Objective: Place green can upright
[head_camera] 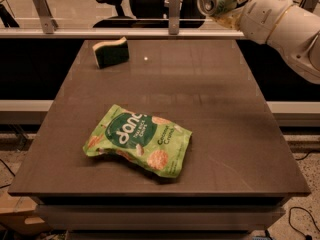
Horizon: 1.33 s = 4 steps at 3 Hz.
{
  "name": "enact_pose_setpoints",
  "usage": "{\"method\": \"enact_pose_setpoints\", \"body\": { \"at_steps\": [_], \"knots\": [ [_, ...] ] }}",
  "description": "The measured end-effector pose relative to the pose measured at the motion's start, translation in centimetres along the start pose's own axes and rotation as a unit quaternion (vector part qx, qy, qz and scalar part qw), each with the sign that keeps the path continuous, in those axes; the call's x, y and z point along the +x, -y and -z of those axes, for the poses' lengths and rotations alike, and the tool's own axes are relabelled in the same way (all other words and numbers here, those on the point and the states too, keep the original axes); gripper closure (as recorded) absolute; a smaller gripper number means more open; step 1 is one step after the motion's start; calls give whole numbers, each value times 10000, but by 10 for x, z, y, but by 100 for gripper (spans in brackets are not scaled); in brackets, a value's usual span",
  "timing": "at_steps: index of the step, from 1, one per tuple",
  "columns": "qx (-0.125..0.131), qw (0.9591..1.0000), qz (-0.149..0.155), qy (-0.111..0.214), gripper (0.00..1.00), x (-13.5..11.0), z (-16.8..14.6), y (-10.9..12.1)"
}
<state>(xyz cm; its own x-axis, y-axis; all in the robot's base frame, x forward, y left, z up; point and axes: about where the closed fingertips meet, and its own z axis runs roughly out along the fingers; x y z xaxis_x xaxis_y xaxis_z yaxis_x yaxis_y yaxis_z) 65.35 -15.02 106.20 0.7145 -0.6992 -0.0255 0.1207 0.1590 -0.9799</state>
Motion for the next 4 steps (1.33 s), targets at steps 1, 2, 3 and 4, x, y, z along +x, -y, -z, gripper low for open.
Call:
{"method": "enact_pose_setpoints", "body": {
  "at_steps": [1, 2, 3, 4],
  "knots": [
    [224, 9975, 644, -195, 100, 0, 0, 6],
    [443, 9908, 1258, -234, 100, 1, 2, 15],
    [655, 9776, 1992, -181, 100, 0, 5, 26],
    [655, 9776, 1992, -181, 100, -1, 5, 26]
  ]
}}
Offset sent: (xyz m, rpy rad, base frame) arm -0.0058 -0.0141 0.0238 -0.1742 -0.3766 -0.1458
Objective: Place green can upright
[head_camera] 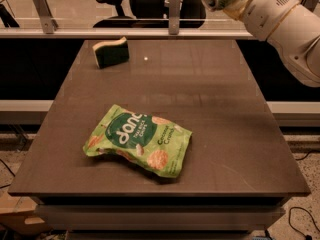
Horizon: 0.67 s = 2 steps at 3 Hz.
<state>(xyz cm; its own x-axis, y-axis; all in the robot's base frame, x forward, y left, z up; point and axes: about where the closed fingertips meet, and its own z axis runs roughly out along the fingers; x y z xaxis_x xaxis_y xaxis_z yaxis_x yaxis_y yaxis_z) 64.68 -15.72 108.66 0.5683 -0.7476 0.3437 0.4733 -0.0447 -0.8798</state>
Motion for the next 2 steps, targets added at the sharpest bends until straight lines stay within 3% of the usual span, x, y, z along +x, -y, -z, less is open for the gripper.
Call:
{"method": "enact_pose_setpoints", "body": {
  "at_steps": [1, 2],
  "knots": [
    [77, 9989, 451, -25, 100, -2, -2, 4],
    [200, 9884, 1503, 17, 100, -7, -6, 12]
  ]
}}
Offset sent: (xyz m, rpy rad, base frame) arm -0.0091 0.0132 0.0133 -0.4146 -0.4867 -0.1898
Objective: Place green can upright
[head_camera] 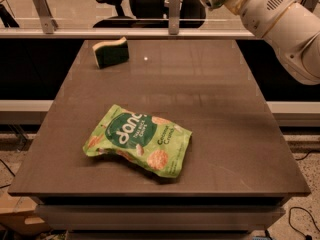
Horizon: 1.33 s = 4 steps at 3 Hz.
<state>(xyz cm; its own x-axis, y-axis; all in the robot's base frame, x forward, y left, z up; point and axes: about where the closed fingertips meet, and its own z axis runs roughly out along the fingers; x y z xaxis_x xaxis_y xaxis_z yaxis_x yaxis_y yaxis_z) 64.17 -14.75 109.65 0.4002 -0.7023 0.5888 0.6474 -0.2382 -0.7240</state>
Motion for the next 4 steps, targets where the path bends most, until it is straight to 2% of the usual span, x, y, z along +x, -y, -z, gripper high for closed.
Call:
{"method": "enact_pose_setpoints", "body": {
  "at_steps": [1, 2, 3, 4],
  "knots": [
    [-181, 9926, 1186, 191, 100, -5, -2, 3],
    [-568, 9707, 2287, 467, 100, -10, -2, 3],
    [-881, 9466, 3033, 650, 100, -11, -1, -1],
    [-1003, 9254, 3586, 700, 100, -9, 3, -7]
  ]
}}
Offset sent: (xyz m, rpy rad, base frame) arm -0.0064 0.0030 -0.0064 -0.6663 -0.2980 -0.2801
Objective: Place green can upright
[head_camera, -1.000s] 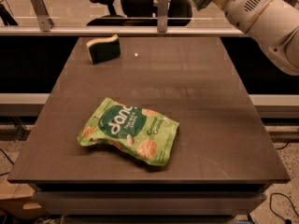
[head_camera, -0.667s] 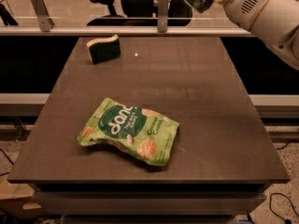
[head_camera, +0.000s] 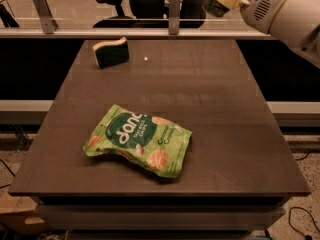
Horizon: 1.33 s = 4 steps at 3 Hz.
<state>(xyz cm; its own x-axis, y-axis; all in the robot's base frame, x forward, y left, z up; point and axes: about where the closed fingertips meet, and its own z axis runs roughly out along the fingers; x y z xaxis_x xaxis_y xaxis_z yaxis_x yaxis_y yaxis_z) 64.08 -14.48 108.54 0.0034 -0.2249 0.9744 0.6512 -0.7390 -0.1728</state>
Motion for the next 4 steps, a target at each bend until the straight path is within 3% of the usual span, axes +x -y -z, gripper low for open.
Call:
{"method": "enact_pose_setpoints", "body": {
  "at_steps": [2, 3, 4],
  "knots": [
    [-160, 9974, 698, 68, 100, -4, 2, -8],
    [-262, 9935, 1100, 160, 100, -7, 3, -10],
    [-262, 9935, 1100, 161, 100, -7, 3, -9]
  ]
}}
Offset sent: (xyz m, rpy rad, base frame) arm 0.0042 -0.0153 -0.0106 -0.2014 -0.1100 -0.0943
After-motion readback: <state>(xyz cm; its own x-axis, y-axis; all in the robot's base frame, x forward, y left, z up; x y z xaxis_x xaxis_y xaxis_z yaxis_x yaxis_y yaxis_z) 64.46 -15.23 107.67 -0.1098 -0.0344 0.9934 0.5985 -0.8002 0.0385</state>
